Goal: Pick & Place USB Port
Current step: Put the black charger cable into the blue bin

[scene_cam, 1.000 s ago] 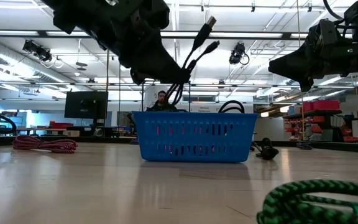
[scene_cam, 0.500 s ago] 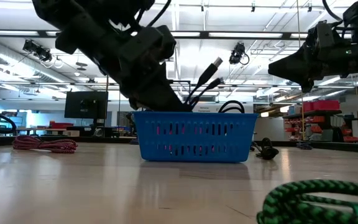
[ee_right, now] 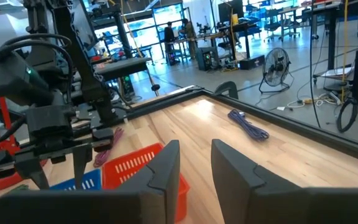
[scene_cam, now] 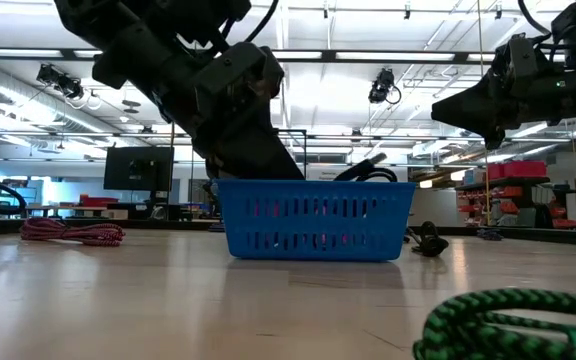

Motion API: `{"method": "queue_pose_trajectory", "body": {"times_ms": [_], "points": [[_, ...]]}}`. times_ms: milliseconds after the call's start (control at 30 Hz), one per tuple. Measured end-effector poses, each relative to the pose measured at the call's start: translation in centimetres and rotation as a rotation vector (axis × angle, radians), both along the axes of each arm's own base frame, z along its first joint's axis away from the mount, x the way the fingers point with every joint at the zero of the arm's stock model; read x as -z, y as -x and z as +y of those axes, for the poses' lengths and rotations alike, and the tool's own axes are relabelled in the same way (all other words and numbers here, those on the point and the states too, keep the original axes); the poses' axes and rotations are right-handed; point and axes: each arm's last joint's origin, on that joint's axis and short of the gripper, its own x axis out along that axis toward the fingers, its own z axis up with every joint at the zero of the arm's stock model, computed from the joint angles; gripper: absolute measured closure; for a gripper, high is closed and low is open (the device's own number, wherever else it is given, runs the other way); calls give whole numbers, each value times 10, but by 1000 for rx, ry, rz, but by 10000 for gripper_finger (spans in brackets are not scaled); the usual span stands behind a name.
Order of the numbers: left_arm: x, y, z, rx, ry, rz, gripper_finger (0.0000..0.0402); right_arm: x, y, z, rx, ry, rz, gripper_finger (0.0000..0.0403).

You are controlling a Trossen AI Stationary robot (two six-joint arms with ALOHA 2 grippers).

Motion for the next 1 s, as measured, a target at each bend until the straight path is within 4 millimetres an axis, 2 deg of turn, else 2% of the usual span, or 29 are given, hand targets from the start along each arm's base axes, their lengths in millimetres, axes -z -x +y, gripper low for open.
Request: {"method": "queue_pose_trajectory", "body": {"times_ms": [267, 433, 533, 600, 833, 933, 1000], "points": [[-6, -4, 0, 18, -32, -75, 219, 0, 0, 0, 0, -21, -6, 308], [-27, -5, 2, 49, -80, -175, 222, -6, 0, 1, -23, -5, -62, 308], [-45, -2, 8, 60, -124, -220, 223, -34, -4, 2, -79, 78, -158, 308], [-58, 2, 14, 57, -162, -256, 223, -56, -9, 2, -91, 131, -153, 308], [-105, 30, 36, -10, -318, -277, 223, -129, -44, -1, -43, 209, 155, 308], [-123, 47, 44, -40, -371, -261, 223, -150, -67, -2, -63, 206, 297, 308], [-134, 59, 48, -63, -397, -255, 223, -153, -86, -1, -90, 194, 436, 308]]}}
